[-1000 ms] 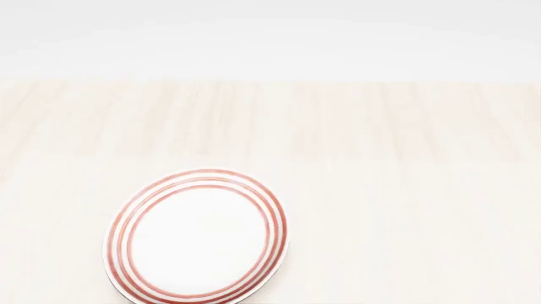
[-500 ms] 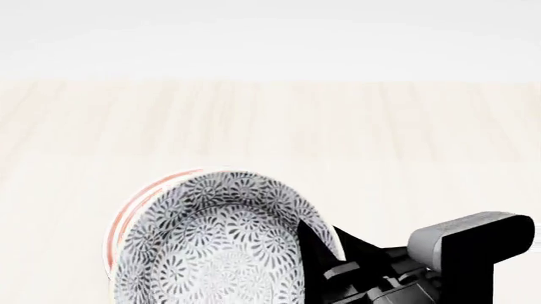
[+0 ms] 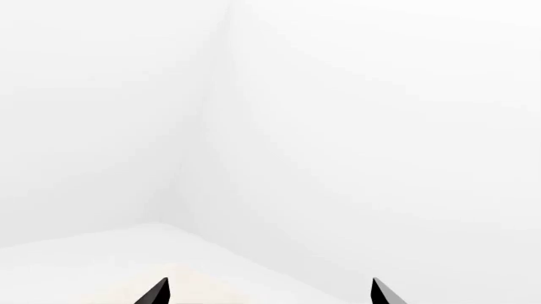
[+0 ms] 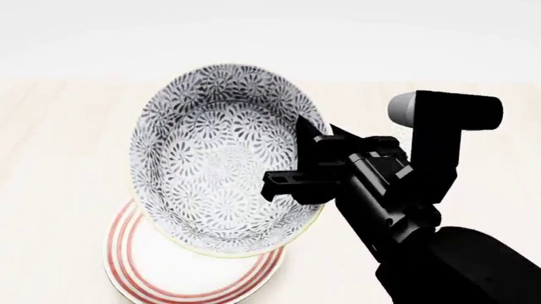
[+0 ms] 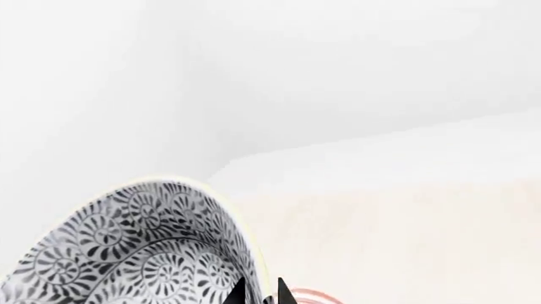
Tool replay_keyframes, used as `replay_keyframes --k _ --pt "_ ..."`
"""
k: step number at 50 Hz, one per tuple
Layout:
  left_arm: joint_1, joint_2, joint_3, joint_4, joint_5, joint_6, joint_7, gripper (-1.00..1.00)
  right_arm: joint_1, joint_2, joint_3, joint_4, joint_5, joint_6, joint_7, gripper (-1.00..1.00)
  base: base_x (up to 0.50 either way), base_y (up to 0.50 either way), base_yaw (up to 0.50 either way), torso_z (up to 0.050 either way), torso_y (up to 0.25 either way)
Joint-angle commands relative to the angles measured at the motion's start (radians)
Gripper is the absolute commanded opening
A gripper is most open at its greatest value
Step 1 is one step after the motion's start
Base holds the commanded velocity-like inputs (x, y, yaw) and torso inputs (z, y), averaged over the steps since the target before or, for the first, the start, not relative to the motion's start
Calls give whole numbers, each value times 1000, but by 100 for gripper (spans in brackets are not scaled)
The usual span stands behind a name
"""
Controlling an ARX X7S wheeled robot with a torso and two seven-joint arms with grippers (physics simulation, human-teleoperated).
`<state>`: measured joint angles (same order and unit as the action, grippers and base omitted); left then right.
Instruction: Put the bowl on the plate.
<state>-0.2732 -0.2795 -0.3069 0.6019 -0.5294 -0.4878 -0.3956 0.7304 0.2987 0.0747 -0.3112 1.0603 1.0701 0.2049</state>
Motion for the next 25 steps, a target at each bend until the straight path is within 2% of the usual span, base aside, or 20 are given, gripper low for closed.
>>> replay_keyframes --k 1,5,14,17,25 --pt "8 -3 -8 14 -18 -5 -5 100 116 -45 -54 267 -93 -55 -24 -100 0 0 0 0 0" --pt "10 -4 -10 16 -22 -5 -7 100 136 -58 -59 337 -101 -54 -19 -100 0 0 0 0 0" --pt "11 -7 -8 15 -25 -3 -10 100 137 -56 -62 339 -98 -57 -18 -100 0 0 0 0 0" --pt "10 -8 -6 15 -26 -3 -10 100 158 -83 -11 435 -38 -14 6 -100 0 0 0 0 0" --pt "8 -12 -6 7 -30 0 -10 100 219 -109 -32 648 -74 -42 -28 -100 0 0 0 0 0"
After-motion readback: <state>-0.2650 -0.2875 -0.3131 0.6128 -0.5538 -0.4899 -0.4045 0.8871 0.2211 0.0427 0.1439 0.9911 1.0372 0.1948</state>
